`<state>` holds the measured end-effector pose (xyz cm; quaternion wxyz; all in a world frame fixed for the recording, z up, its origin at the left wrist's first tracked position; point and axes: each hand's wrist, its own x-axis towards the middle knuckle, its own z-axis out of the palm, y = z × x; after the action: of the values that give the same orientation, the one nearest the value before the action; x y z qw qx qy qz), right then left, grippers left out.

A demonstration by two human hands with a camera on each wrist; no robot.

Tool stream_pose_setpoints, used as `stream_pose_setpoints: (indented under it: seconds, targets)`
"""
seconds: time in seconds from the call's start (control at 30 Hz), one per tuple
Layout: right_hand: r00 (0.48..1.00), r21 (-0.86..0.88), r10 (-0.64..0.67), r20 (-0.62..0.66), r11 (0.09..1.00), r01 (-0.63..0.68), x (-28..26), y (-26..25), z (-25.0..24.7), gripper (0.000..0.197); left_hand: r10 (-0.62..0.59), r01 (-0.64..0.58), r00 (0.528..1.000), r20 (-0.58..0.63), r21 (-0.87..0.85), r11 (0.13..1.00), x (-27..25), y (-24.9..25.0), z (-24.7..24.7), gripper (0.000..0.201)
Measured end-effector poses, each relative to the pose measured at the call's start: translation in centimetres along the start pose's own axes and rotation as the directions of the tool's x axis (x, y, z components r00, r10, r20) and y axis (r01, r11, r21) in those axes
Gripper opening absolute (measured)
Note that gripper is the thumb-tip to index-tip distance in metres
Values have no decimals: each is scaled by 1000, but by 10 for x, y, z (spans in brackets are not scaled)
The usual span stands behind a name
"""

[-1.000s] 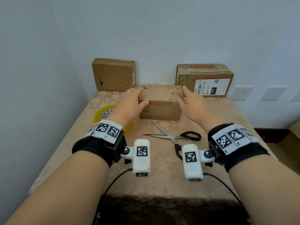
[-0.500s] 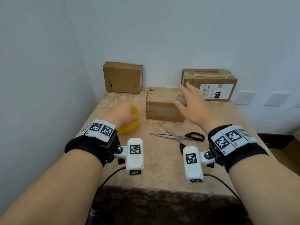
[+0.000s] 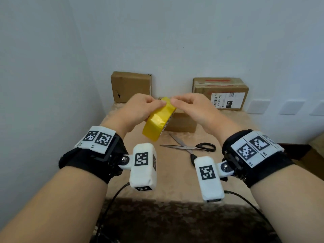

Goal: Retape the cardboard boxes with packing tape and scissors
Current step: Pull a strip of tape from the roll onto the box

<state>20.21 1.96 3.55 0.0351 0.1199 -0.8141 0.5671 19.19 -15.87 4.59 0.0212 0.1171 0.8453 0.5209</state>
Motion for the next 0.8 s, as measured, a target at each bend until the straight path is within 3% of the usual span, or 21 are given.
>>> stream_pose_setpoints:
  seconds: [0.07, 0.17, 0.27, 0.33, 0.4, 0.5, 0.57, 0.63, 0.7, 0.73, 0.8]
  targets:
    - [993, -14, -78, -91, 997, 77, 1, -1, -3, 4, 5, -5, 1000, 2, -11, 1000, 2, 0, 3, 28]
    - [975, -58, -138, -174, 990, 130, 3, -2, -5, 14, -6, 6, 1000, 17, -9, 1000, 3, 1, 7, 30]
    - [966, -144, -210, -150, 972, 188, 5, -5, -4, 23, -6, 5, 997, 72, 6, 1000, 5, 3, 10, 31]
    - [960, -204, -255, -117, 952, 228, 5, -6, -2, 27, 70, -78, 992, 101, 70, 995, 7, 5, 13, 30]
    - [952, -265, -293, -88, 928, 261, 6, -5, -3, 29, 181, -188, 981, 71, 110, 976, 7, 8, 15, 22]
    - [949, -317, -303, -89, 912, 261, 6, -4, -6, 27, 210, -213, 977, 45, 75, 974, 8, 11, 18, 18]
    - [963, -152, -223, -152, 968, 200, 2, -6, -8, 15, 210, -213, 977, 32, 124, 969, 9, 11, 21, 15]
    - [984, -7, -23, -178, 1000, 22, 0, -5, -14, 28, 210, -202, 978, -17, 206, 958, 14, 5, 26, 12]
    - [971, -38, 238, -39, 970, -239, -3, -3, -20, 44, 210, -180, 973, -96, 257, 949, 18, 1, 30, 16]
    - [937, -65, 342, 65, 939, -338, -5, -1, -22, 45, 204, -164, 970, -135, 258, 952, 20, 0, 31, 18]
    - [887, -41, 426, 177, 904, -426, -11, 5, -24, 39, 181, -138, 963, -199, 214, 967, 25, 0, 35, 19]
